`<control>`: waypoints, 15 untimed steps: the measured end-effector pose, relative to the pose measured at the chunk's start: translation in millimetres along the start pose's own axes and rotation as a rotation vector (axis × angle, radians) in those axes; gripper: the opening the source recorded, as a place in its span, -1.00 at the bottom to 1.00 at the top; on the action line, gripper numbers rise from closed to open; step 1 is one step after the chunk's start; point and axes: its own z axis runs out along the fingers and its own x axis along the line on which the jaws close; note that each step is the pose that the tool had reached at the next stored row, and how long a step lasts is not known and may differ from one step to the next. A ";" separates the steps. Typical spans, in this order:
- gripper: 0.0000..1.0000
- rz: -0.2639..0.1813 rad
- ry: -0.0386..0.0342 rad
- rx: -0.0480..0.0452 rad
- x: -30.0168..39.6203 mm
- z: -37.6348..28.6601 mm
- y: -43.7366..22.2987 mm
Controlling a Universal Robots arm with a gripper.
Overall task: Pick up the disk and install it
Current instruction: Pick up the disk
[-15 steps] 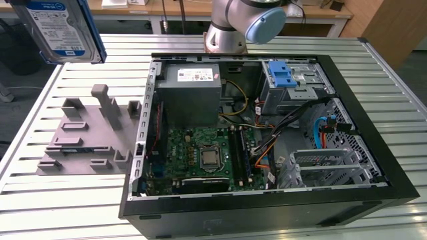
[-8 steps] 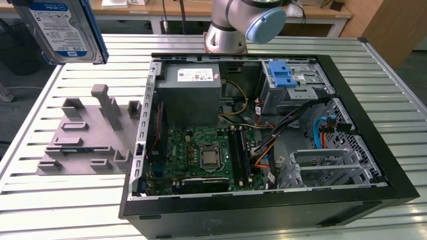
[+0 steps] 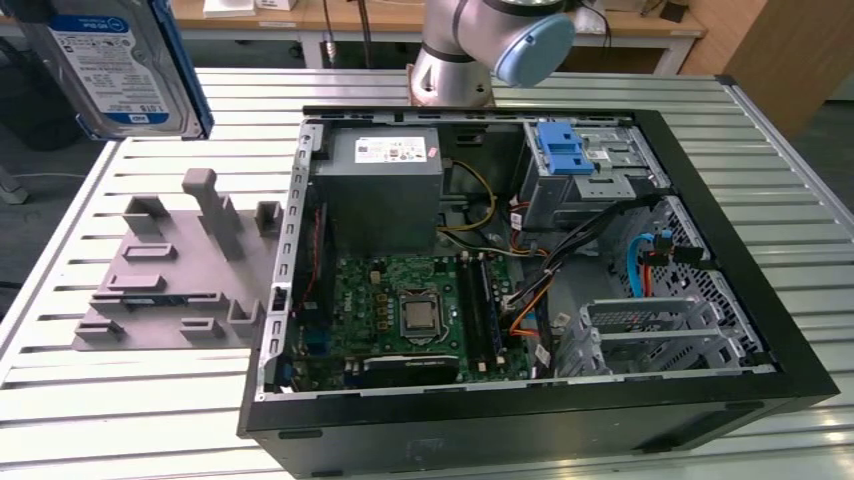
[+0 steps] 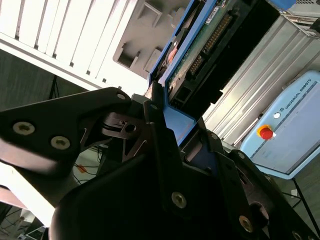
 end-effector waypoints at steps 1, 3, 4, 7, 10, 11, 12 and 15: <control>-0.27 0.000 0.0000 0.0001 2.1 0.1 -0.2; -0.27 0.000 0.0000 0.0000 5.4 0.1 -1.6; -0.27 0.000 -0.0001 0.0000 6.8 0.2 -3.1; -0.27 0.000 -0.0001 -0.0005 9.6 0.4 -8.8; -0.27 0.000 -0.0001 -0.0006 11.3 0.7 -12.1; -0.27 0.000 0.0000 -0.0007 11.8 0.7 -12.6; -0.27 0.000 0.0000 -0.0007 12.4 0.8 -13.0; -0.27 0.000 0.0000 -0.0007 14.9 1.0 -14.0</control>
